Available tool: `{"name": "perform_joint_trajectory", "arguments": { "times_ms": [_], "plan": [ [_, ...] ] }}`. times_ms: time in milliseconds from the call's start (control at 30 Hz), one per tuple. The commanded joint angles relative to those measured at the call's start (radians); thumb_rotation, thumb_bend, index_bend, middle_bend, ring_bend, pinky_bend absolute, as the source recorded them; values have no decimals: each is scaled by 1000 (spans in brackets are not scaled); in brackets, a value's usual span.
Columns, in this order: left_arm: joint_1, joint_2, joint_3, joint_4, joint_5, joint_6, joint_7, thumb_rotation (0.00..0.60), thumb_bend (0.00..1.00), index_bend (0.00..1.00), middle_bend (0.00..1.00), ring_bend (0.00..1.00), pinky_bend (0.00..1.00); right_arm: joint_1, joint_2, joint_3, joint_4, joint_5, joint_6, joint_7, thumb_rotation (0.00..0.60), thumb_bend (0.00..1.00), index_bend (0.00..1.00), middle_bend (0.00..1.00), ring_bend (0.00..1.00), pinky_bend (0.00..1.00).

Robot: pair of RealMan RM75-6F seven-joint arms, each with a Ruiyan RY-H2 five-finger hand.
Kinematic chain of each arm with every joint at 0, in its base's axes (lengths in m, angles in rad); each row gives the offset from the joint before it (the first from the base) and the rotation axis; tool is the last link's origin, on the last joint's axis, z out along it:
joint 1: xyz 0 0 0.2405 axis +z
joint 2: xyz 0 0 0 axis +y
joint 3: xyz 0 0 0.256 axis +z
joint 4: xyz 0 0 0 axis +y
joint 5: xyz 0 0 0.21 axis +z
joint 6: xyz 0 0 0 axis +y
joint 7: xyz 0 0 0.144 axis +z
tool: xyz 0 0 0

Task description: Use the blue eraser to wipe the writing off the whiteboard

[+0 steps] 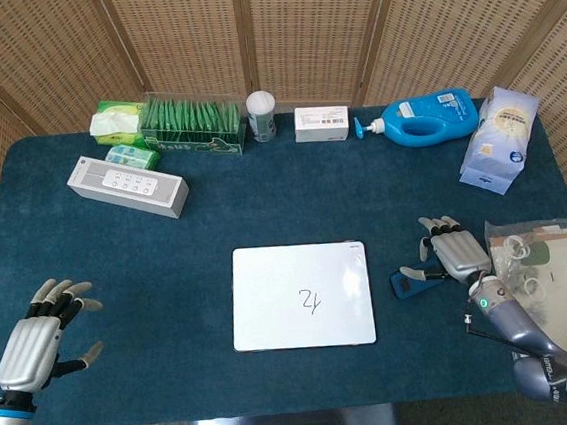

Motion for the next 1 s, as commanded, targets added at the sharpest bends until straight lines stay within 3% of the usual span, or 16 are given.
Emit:
{"name": "perform_joint_trajectory", "arguments": {
  "times_ms": [33, 200, 300, 400, 467, 633, 733, 1000],
  "plan": [
    [-1, -2, -1, 2, 4, 2, -4, 600, 332, 348, 205, 131, 0, -5, 4, 8, -17, -13, 11, 15, 84, 39, 443, 71, 0, 0],
    [6, 0, 3, 7, 13, 16, -16, 600, 333, 349, 205, 132, 0, 1, -7, 27, -26, -40, 15, 51, 93, 60, 329, 70, 0, 0],
    [17, 5, 8, 14, 12, 30, -24, 600, 333, 349, 205, 132, 0, 4, -17, 33, -18, -60, 21, 61, 130, 74, 257, 68, 0, 0],
    [23, 10, 11, 20, 11, 34, -31, 600, 333, 348, 205, 132, 0, -2, -26, 30, -12, -82, 30, 75, 184, 82, 196, 66, 0, 0],
    [24, 10, 12, 22, 11, 35, -35, 600, 333, 348, 205, 132, 0, -8, -29, 23, -8, -99, 36, 82, 260, 85, 172, 64, 0, 0],
    [18, 9, 9, 24, 16, 28, -39, 600, 332, 349, 205, 131, 0, -27, -29, 7, -8, -134, 50, 105, 441, 103, 158, 60, 0, 0],
    [14, 8, 7, 23, 19, 27, -38, 600, 333, 348, 204, 131, 0, -36, -21, 1, -14, -146, 57, 108, 517, 137, 166, 60, 0, 0],
    [10, 4, 5, 18, 24, 27, -31, 600, 332, 348, 205, 131, 0, -49, -7, -9, -25, -161, 64, 103, 600, 153, 250, 60, 0, 0]
  ]
}}
